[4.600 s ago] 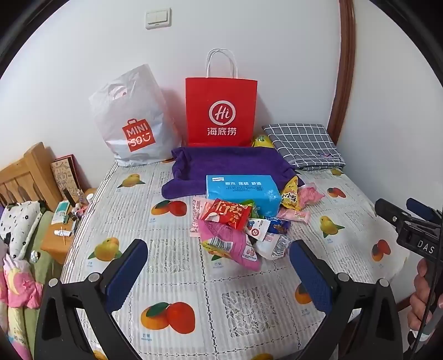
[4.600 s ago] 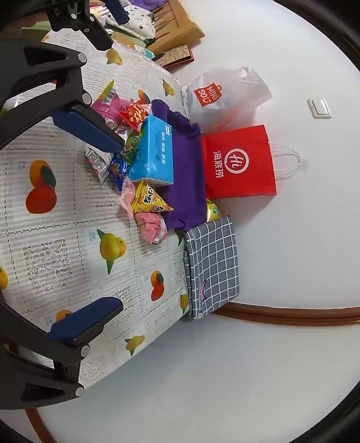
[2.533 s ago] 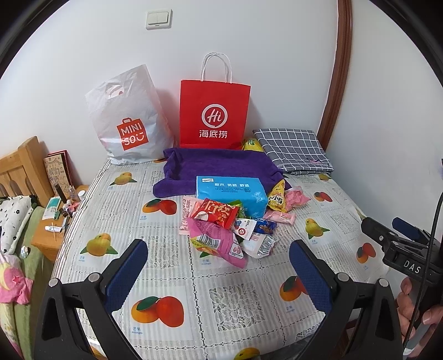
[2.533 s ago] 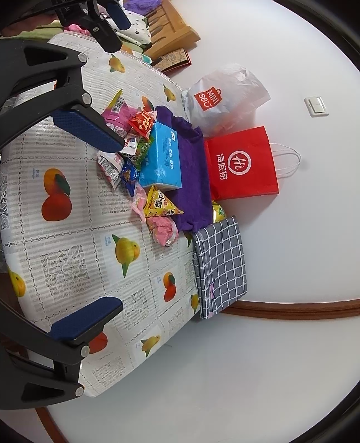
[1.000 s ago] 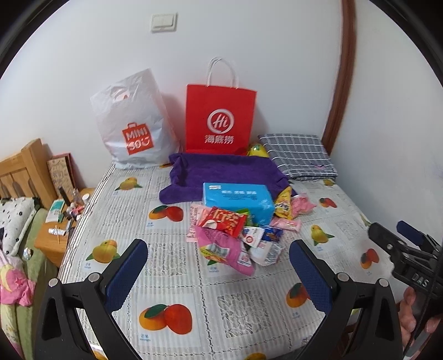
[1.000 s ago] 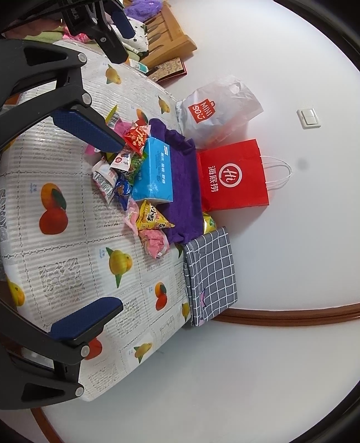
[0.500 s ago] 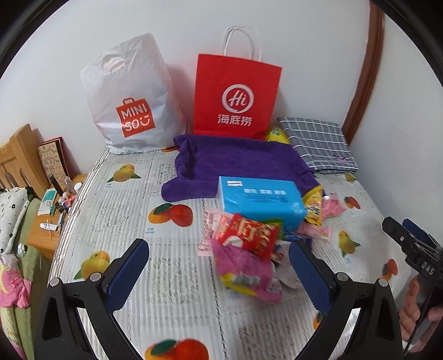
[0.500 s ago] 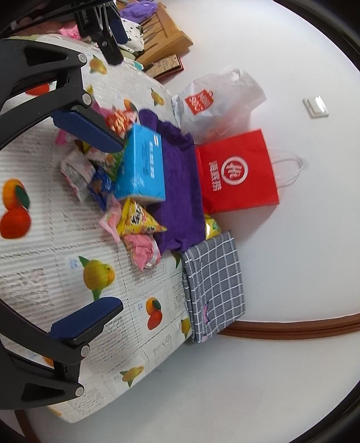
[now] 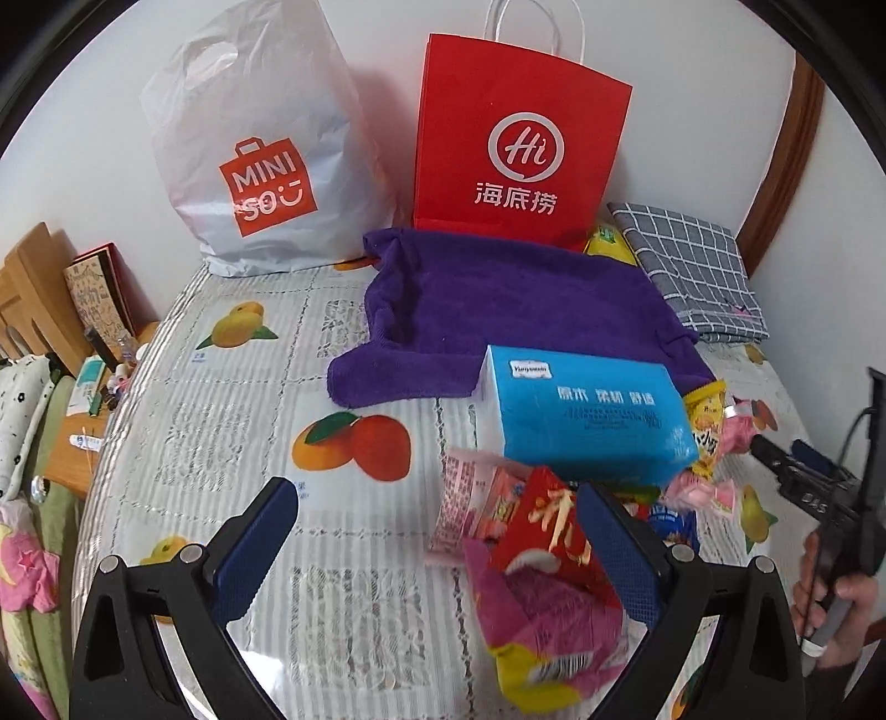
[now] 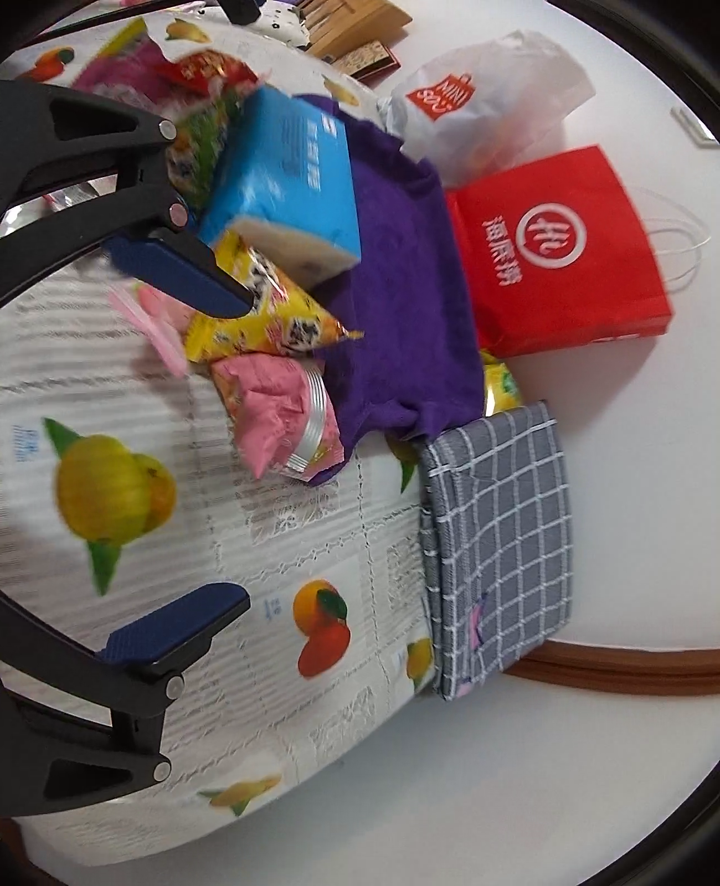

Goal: Organize snacks
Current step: 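Grasp the pink wrapped candy with the right tool while the left tool grasps the red candy packet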

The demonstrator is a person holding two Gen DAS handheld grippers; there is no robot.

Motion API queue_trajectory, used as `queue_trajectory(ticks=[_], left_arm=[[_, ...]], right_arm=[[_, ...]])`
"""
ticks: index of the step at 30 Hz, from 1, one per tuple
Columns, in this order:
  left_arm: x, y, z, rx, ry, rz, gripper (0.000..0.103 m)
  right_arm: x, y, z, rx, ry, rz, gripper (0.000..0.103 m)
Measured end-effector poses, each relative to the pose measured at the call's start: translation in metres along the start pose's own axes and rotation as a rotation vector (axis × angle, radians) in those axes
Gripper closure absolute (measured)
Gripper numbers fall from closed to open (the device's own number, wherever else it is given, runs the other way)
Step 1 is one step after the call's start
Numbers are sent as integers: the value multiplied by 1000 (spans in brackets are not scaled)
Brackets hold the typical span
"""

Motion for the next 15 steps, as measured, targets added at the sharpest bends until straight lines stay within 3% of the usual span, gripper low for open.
queue_trajectory(ticks=[10,12,14,15], left_arm=[[14,4,11,-1,16,14,2],[16,5,11,-1,21,14,2],[18,8,11,-6,28,15,2],[19,9,10,-11,32,15,2]], right_arm=[[55,3,14,11,69,22,14],[62,7,13,4,86,36,20],[67,11,11,-11,113,55,39],[68,12,9,-15,120,67,43]])
Point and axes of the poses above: each gripper's, at about its wrist camera, not at the fingertips, and x roughly the way its jaws point, y to its left, z to its top, the point moved 6 cm from there along x, roughly the way its jaws point, and after that the axes turned 5 degrees about y, right-handed, at the moved point
